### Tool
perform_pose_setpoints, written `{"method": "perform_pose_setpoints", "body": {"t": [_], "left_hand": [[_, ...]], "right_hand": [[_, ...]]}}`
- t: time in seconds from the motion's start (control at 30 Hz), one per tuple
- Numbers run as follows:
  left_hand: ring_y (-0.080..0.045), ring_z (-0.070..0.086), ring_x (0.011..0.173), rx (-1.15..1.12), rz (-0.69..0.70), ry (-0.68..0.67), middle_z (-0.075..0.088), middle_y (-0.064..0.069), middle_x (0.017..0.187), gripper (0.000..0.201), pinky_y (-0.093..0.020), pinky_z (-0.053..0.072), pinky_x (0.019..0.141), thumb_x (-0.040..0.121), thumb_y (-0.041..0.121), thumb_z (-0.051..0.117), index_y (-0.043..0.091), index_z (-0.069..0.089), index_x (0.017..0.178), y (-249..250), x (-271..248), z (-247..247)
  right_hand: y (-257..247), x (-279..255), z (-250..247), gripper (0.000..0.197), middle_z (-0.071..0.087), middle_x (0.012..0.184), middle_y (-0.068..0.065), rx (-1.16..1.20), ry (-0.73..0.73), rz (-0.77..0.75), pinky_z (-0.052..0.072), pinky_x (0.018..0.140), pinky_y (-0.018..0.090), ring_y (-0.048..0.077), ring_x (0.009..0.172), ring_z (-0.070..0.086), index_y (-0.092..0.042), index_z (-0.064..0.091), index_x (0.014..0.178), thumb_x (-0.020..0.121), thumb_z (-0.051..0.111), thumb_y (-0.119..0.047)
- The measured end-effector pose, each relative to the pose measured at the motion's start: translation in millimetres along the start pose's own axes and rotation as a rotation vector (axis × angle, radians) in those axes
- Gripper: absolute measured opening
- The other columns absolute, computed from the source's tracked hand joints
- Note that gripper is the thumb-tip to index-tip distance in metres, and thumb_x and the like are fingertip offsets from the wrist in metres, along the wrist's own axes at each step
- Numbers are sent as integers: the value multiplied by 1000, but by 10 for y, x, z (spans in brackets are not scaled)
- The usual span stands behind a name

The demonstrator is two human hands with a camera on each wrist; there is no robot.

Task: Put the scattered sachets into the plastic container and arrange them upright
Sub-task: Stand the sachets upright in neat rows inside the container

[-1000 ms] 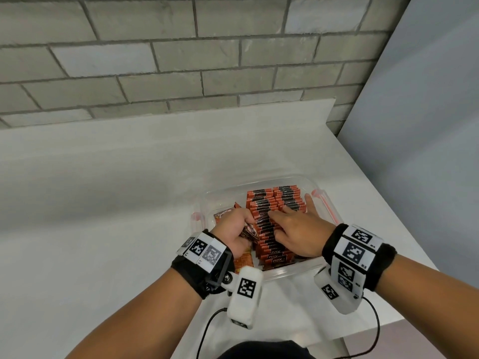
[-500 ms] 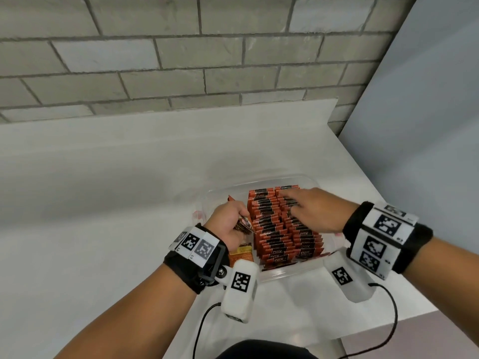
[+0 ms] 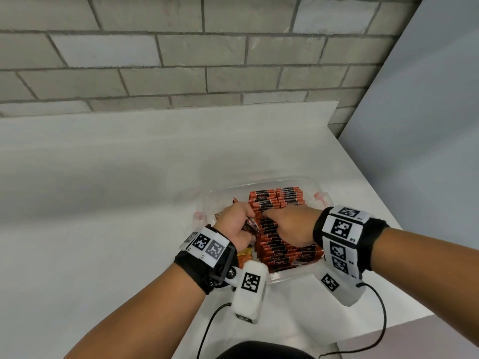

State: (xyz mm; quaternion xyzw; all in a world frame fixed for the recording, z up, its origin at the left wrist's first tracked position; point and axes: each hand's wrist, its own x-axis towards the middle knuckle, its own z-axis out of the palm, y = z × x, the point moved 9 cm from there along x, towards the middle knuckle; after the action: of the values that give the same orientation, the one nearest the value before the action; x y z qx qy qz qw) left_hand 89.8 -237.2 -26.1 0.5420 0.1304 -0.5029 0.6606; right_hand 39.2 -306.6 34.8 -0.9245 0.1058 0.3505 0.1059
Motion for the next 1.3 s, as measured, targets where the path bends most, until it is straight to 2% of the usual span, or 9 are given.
{"method": "perform_pose_setpoints", "body": {"t": [0.17,0.37,0.43,0.57,0.7,0.8,1.0,1.17,1.3], "left_hand": [[-28,59,66,-13,3,3,62,-14,75,22,-45,49,78,76,-6,36,4,55,82,-5,35,-10],[-30,61,72,-38,-4,-20,61,-17,84,23,-44,52,74,79,-6,35,4,55,83,-5,15,5],[-31,62,77,-28,-9,-22,62,-18,87,23,-46,52,77,79,-6,35,3,56,87,-7,17,2],[-31,62,76,-14,-16,-25,63,-17,82,24,-47,51,79,80,-6,35,2,56,88,-11,10,2],[-27,60,64,-18,-6,-25,60,-13,69,24,-38,51,64,82,-7,33,4,53,76,18,-53,2],[-21,56,52,-36,31,-3,56,-9,58,27,-29,46,51,83,-9,34,8,45,66,74,-51,-22],[-24,57,61,-66,21,4,57,-12,70,22,-33,49,59,79,-9,36,5,51,71,63,0,-10],[-26,55,60,-99,64,9,55,-11,58,26,-39,49,67,80,-10,33,7,45,64,116,35,-32],[-24,56,60,-91,54,-11,55,-12,68,24,-36,51,64,79,-10,35,6,49,69,119,45,6]], "right_hand": [[-14,31,-23,48,61,116,8,-25,55,-5,49,91,41,26,99,58,-17,33,141,94,37,-12],[27,52,-99,43,62,112,7,-9,116,-6,44,95,41,25,99,58,-17,37,137,95,37,-10],[57,58,-97,40,63,111,5,-23,126,7,42,96,41,25,99,58,-18,40,134,95,37,-12],[68,77,-77,45,62,117,5,10,122,-8,40,99,41,25,105,57,-20,36,140,96,36,-12],[140,91,-176,50,51,137,6,103,166,-6,42,100,35,25,120,51,-25,31,145,97,35,-14],[210,70,-285,48,51,137,8,124,241,22,42,97,33,25,119,51,-23,34,144,97,34,-13],[96,111,-155,39,61,119,7,28,169,-20,45,95,40,25,104,57,-15,47,131,95,35,-10],[109,121,-281,37,64,111,5,-4,244,-18,36,99,38,24,102,58,-16,47,129,95,36,-10],[42,161,-201,37,61,114,8,-45,133,-42,46,92,40,25,99,58,-12,46,131,96,35,-11]]}}
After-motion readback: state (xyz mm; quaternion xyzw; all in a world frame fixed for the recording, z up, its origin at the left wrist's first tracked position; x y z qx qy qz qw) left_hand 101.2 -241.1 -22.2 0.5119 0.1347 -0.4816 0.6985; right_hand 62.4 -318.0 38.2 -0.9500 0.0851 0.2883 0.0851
